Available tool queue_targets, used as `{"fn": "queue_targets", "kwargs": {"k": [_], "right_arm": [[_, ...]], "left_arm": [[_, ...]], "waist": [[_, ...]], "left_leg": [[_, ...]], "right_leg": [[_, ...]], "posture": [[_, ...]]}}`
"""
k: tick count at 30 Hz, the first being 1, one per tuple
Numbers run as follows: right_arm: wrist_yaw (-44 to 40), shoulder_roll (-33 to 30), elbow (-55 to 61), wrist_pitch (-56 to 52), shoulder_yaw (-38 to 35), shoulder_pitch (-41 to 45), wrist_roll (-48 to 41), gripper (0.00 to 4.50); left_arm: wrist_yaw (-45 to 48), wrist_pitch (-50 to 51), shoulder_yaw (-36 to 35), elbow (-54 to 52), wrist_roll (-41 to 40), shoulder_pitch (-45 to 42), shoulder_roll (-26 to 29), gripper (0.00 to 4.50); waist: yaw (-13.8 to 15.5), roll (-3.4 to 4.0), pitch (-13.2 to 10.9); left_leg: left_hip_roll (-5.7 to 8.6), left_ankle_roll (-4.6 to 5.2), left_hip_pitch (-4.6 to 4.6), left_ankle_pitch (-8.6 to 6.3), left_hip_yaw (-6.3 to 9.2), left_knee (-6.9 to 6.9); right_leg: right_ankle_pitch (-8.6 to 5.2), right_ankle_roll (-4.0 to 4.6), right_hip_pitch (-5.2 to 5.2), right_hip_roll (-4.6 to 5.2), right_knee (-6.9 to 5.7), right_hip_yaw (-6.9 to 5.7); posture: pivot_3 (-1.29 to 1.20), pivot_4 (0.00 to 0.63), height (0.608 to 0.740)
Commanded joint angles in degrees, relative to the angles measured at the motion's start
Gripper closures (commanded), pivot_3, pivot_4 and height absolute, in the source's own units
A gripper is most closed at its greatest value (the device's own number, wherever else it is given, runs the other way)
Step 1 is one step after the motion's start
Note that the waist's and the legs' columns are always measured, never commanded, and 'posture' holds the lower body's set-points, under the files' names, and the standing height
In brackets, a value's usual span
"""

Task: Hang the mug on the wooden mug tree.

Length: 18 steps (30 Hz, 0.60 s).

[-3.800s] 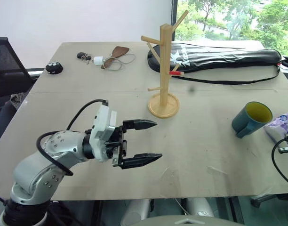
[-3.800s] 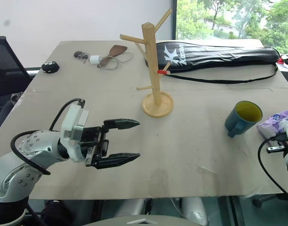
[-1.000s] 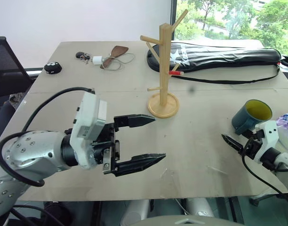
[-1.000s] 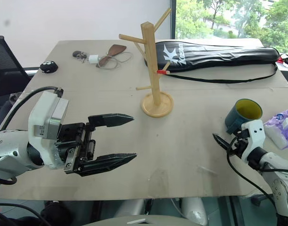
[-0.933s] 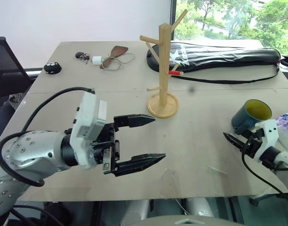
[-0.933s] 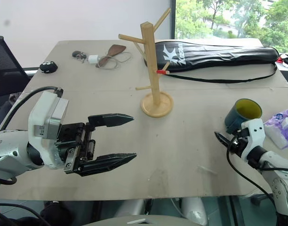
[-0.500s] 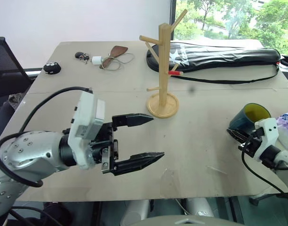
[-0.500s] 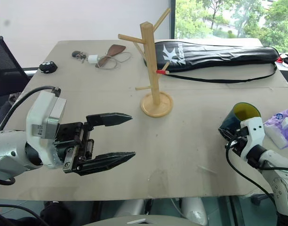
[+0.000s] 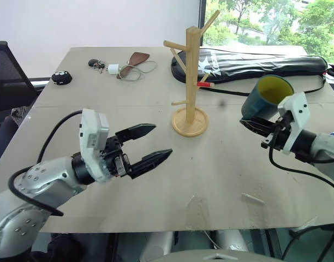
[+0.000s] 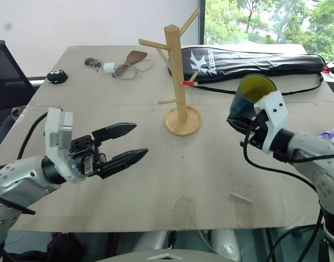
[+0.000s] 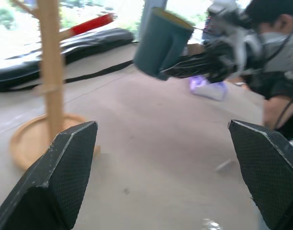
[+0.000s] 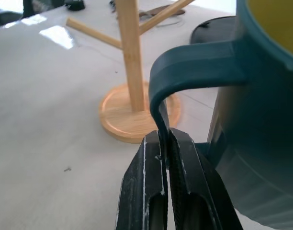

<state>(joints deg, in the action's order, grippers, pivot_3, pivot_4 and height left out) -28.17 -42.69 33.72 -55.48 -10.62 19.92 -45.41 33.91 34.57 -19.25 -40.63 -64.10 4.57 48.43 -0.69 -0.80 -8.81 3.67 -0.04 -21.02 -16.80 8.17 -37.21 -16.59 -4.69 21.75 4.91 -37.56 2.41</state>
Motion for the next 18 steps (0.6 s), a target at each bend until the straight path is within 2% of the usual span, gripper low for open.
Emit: {"fn": "queue_targets", "kwargs": {"k": [1,8,12,18], "right_arm": [[0.5,-0.4,-1.7,-3.5,2.4,7.5,-1.1,4.49],[0.4,2.2,-8.3,-8.9,9.1,21.6,-0.1,4.49],[0.9,4.9,-11.5,-11.6,10.9,27.7,-0.2,4.49],[-0.1,6.4,-12.8,-14.1,11.6,31.7,-0.5,4.49]], "left_arm": [[3.1,-4.1,0.7,1.3,6.6,1.8,-2.2,0.0],[5.4,-7.7,-0.7,0.5,11.6,6.2,-5.8,0.0],[6.1,-8.9,-2.5,-1.8,12.0,9.8,-7.0,0.0],[7.8,-10.6,-5.5,-3.6,11.7,14.0,-8.6,0.0]], "waist": [[-0.1,-0.03,0.0],[-0.1,-0.03,0.0],[-0.2,-0.1,0.0],[-0.1,-0.1,0.0]], "left_leg": [[0.0,0.0,-0.06,0.0,-0.01,0.01],[-0.02,-0.01,-0.34,0.0,0.07,-0.01],[-0.01,-0.01,-0.89,0.01,0.07,-0.19],[0.0,-0.01,-0.96,0.01,0.08,-0.15]], "right_leg": [[0.0,0.0,0.06,0.0,-0.01,0.01],[0.0,0.0,0.33,0.06,0.02,-0.07],[0.03,0.0,0.88,0.08,-0.14,-0.06],[0.03,0.01,0.95,0.11,-0.09,-0.08]], "posture": [[0.0,0.15,0.738],[0.0,0.15,0.738],[0.0,0.15,0.738],[0.0,0.15,0.738]]}}
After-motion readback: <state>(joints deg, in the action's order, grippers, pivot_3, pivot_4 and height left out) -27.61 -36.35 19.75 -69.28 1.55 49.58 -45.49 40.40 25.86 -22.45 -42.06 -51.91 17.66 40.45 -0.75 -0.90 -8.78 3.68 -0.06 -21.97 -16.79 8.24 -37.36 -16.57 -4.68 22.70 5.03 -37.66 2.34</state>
